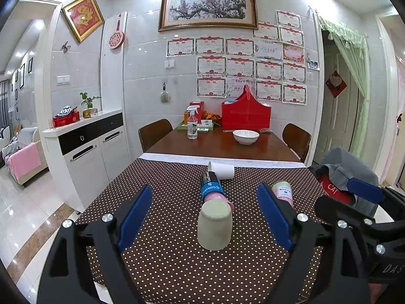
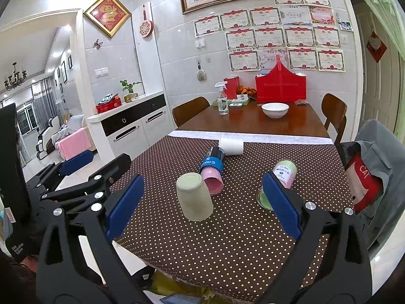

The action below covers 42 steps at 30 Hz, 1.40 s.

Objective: Flip cup upside down

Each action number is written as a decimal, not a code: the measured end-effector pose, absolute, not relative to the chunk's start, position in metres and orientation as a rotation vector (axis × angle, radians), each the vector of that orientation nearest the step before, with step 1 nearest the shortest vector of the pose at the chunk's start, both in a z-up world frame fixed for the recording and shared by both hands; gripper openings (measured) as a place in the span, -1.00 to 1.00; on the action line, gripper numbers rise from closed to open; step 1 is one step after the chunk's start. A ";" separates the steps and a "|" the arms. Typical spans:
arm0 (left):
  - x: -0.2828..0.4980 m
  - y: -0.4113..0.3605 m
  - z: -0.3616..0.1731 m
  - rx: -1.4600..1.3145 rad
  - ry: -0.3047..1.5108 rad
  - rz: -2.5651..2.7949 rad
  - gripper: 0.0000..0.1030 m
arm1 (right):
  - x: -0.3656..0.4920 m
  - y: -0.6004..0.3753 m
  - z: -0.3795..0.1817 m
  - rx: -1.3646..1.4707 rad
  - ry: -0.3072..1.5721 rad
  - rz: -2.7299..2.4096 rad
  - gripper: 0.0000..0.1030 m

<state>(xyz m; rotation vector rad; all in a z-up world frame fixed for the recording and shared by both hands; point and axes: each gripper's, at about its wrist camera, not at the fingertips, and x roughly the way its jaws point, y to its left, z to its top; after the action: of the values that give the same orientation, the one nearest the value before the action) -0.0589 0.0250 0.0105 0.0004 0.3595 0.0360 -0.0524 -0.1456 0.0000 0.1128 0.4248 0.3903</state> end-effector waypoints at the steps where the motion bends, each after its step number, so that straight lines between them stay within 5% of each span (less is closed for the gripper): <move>1: -0.059 0.025 0.011 0.001 0.359 0.037 0.63 | -0.052 -0.146 -0.001 0.112 0.425 0.390 0.80; 42: -0.059 0.026 0.010 0.000 0.365 0.036 0.63 | -0.049 -0.150 -0.005 0.110 0.435 0.388 0.80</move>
<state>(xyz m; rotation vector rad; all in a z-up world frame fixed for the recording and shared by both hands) -0.0585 0.0262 0.0096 0.0001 0.3647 0.0365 -0.0491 -0.1502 -0.0054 0.1098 0.4355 0.3876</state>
